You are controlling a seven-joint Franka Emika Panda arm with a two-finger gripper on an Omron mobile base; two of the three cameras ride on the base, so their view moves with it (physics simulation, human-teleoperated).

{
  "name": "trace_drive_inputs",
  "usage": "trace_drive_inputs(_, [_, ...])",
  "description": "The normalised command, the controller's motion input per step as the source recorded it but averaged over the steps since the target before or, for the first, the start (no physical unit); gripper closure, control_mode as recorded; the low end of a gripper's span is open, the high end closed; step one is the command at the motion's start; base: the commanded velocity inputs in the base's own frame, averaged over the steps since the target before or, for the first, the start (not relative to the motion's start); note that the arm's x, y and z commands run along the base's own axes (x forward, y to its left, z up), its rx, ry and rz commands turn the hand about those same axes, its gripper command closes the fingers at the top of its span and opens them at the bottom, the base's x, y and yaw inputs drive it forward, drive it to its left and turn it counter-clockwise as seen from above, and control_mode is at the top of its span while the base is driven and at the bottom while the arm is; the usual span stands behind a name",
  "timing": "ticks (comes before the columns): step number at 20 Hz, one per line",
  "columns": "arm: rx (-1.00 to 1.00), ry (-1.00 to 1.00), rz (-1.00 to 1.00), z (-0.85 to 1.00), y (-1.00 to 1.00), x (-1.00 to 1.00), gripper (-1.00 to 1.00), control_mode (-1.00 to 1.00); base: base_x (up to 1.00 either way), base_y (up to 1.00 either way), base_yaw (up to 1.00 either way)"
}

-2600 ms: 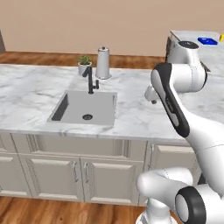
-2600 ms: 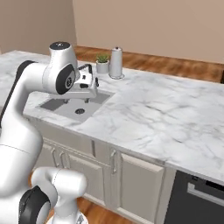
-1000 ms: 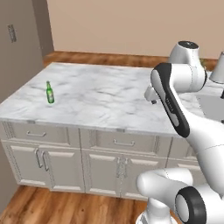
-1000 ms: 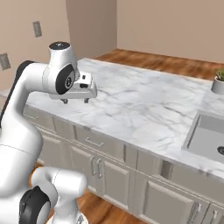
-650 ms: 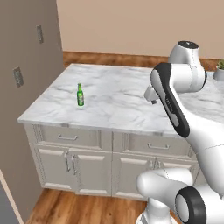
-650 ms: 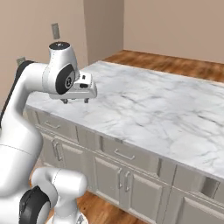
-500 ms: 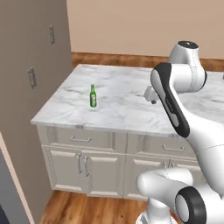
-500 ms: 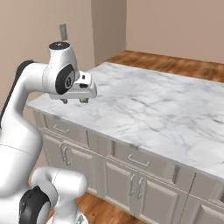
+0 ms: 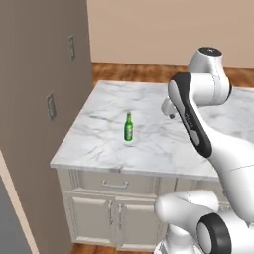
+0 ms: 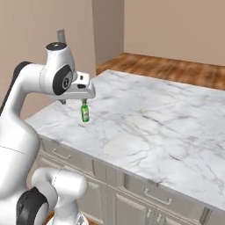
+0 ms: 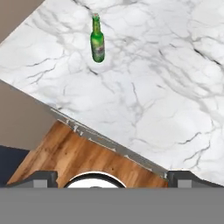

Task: Place the drinks on the dining counter in a tight cluster.

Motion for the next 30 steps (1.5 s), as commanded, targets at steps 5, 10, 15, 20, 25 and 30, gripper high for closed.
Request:
trace_drive_inputs(5, [0.0, 0.0, 0.0, 0.0, 0.0, 0.0, -1.0, 1.0, 0.82, -0.1, -0.29])
trace_drive_inputs(10, [0.0, 0.0, 0.0, 0.0, 0.0, 0.0, -1.0, 1.0, 0.65, 0.03, -0.25])
trace_drive_inputs(15, [0.0, 0.0, 0.0, 0.0, 0.0, 0.0, -1.0, 1.0, 0.32, 0.15, -0.09])
trace_drive_inputs(20, [0.0, 0.0, 0.0, 0.0, 0.0, 0.0, -1.0, 1.0, 0.0, 0.0, 0.0])
trace_drive_inputs(25, [0.0, 0.0, 0.0, 0.0, 0.0, 0.0, -1.0, 1.0, 0.0, 0.06, 0.0])
trace_drive_inputs(30, [0.0, 0.0, 0.2, -0.11, 0.54, 0.06, -1.0, -1.0, 0.0, 0.26, 0.04])
